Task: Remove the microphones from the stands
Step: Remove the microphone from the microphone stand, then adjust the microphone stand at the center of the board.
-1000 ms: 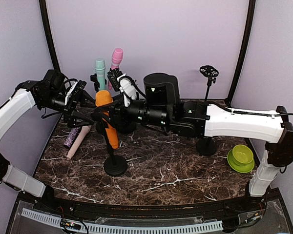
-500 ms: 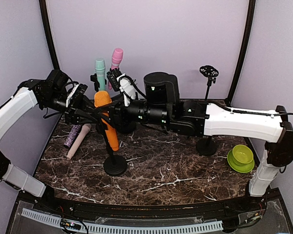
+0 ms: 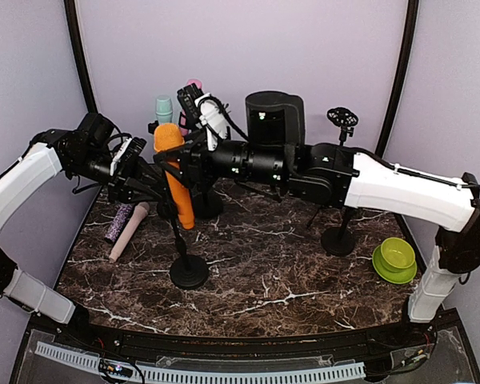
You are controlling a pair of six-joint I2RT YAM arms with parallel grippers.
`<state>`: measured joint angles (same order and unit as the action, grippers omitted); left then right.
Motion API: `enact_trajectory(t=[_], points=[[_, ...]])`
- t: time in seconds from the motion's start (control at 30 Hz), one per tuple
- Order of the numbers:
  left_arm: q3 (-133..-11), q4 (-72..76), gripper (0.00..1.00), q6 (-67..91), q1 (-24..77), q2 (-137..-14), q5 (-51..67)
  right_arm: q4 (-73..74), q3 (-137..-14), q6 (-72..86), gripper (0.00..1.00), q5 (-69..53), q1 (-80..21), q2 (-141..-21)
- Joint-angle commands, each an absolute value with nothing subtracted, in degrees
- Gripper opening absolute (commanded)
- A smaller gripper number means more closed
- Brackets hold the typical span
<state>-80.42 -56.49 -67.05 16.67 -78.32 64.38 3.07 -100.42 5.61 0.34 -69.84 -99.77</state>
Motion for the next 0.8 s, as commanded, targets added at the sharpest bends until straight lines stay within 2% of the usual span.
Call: enact_trajectory(t=[0.0, 0.07, 0.13, 0.3, 0.37, 0.6, 0.77], points=[[-81.06, -54.97, 0.14, -64.04, 17.24, -77.79, 62.73, -1.21, -104.29, 0.95, 0.13, 4.21, -69.36, -92.94], [-80.97, -53.26, 0.3, -61.75, 17.27, -77.55, 61.75, -4.02, -102.59, 0.9, 0.12, 4.99, -69.37, -90.77], [-81.06, -51.95, 0.58, -59.94, 17.27, -77.16, 61.08, -7.61, -99.96, 1.76, 0.11, 4.58, -69.42, -88.06], [-81.68, -50.45, 0.95, -54.92, 17.27, -75.48, 59.33, -9.86, -98.93, 4.57, 0.09, 2.48, -69.42, -87.51], [-82.03, -50.72, 0.99, -53.1, 17.21, -74.16, 58.15, -11.3, -98.57, 6.05, 0.09, 1.12, -69.35, -87.69], [-78.25, -51.97, 0.99, -53.5, 16.92, -66.61, 58.96, -10.96, -99.77, 6.35, 0.07, 0.7, -69.76, -90.59], [-76.16, -52.66, 0.99, -55.01, 18.78, -67.88, 61.36, -9.28, -99.85, 6.24, 0.05, 1.46, -69.77, -92.91]])
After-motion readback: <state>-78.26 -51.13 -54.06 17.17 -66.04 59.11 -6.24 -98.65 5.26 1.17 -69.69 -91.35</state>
